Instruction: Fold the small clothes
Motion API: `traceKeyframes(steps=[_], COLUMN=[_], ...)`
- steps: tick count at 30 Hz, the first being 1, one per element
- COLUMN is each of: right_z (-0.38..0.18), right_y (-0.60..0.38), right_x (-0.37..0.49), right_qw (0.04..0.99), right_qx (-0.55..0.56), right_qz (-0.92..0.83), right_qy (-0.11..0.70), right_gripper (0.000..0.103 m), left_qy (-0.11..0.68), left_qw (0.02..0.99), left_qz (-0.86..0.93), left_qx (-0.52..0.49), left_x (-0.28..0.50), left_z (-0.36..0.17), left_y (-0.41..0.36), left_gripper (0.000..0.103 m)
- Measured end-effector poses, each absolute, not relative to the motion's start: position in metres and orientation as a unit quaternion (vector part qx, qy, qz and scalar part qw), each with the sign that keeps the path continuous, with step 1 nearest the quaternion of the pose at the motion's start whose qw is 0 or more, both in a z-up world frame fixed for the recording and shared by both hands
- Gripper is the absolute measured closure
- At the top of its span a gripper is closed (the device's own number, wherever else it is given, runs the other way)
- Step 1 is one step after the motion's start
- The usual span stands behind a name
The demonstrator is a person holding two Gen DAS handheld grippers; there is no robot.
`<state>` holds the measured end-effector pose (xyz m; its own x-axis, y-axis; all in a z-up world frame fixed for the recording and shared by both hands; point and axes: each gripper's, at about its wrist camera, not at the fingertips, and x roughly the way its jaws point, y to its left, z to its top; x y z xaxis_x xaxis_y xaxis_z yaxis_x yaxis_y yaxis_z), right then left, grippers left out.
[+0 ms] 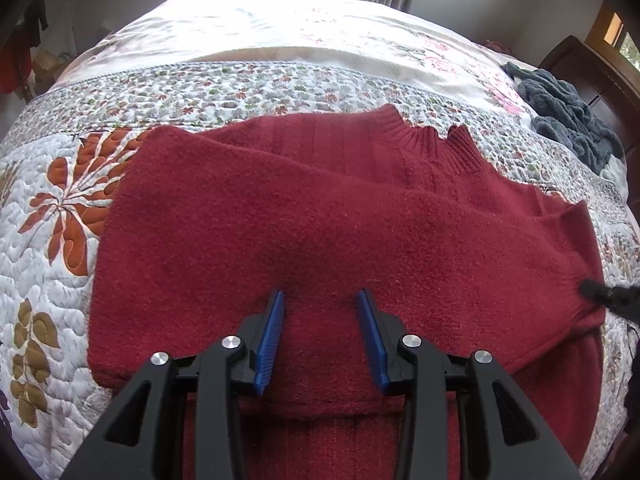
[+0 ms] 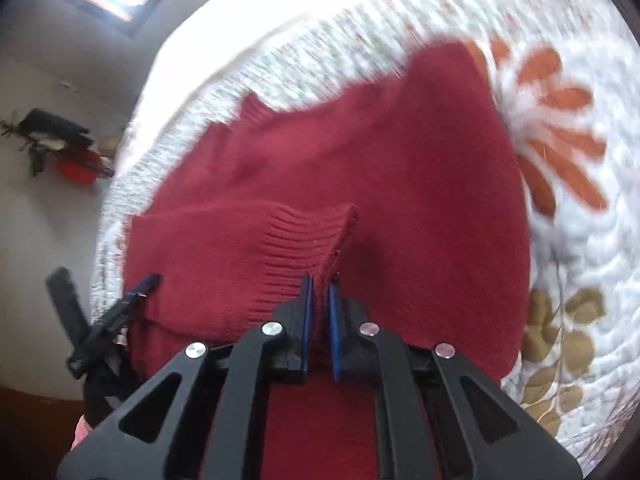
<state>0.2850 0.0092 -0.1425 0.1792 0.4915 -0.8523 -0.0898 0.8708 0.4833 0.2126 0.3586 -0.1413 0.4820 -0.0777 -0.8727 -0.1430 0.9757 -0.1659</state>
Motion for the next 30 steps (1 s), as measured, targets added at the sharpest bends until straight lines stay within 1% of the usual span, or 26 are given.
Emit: traceKeyframes(steps=[4,7,8,9,11,13,15,17,20,25,26,30], right_z=[-0.160,-0.154,-0.150,-0.142,-0.124,-0.111,-0.100,-0.093,-0.094,-0.101,-0.103,-0.110], right_y=[0.004,0.004,0.002,-0.002,-0.011,-0.020,-0.030,-0.042,-0.060,-0.082,-0.085,-0.093], right_x=[0.283,0.282,0.279,0.274,0.258,0.238,0.207,0.169,0.116,0.042,0.030,-0.010], right_qw=[0.745,0.747,0.747,0.751,0.763,0.767,0.771,0.775,0.770,0.762,0.761,0.754], right_qx=[0.175,0.174,0.177,0.177,0.174,0.175,0.168,0.151,0.153,0.149,0.148,0.146], right_qz=[0.187,0.195,0.197,0.197,0.199,0.210,0.219,0.221,0.218,0.200,0.198,0.187], right_qy=[0.616,0.612,0.609,0.605,0.590,0.580,0.573,0.572,0.580,0.597,0.600,0.612], right_gripper=[0.098,0.094,0.090,0.084,0.075,0.072,0.060,0.058,0.050,0.048,0.046,0.044], left_qy=[0.513,0.518,0.520,0.521,0.519,0.517,0.517,0.523,0.538,0.560,0.564,0.579], left_qw=[0.852,0.849,0.848,0.848,0.849,0.852,0.853,0.850,0.839,0.824,0.820,0.808], left_qz=[0.021,0.023,0.023,0.024,0.019,0.018,0.011,0.014,0.034,0.065,0.069,0.075], left_qx=[-0.104,-0.100,-0.098,-0.096,-0.093,-0.078,-0.073,-0.070,-0.068,-0.062,-0.064,-0.076], left_x=[0.214,0.214,0.212,0.206,0.193,0.164,0.134,0.096,0.046,-0.028,-0.043,-0.083], left_z=[-0.144,-0.139,-0.136,-0.129,-0.118,-0.105,-0.097,-0.091,-0.089,-0.093,-0.095,-0.102], left_y=[0.357,0.356,0.355,0.355,0.355,0.356,0.361,0.369,0.383,0.405,0.408,0.421], left_gripper=[0.063,0.063,0.063,0.062,0.055,0.046,0.043,0.041,0.038,0.035,0.035,0.034])
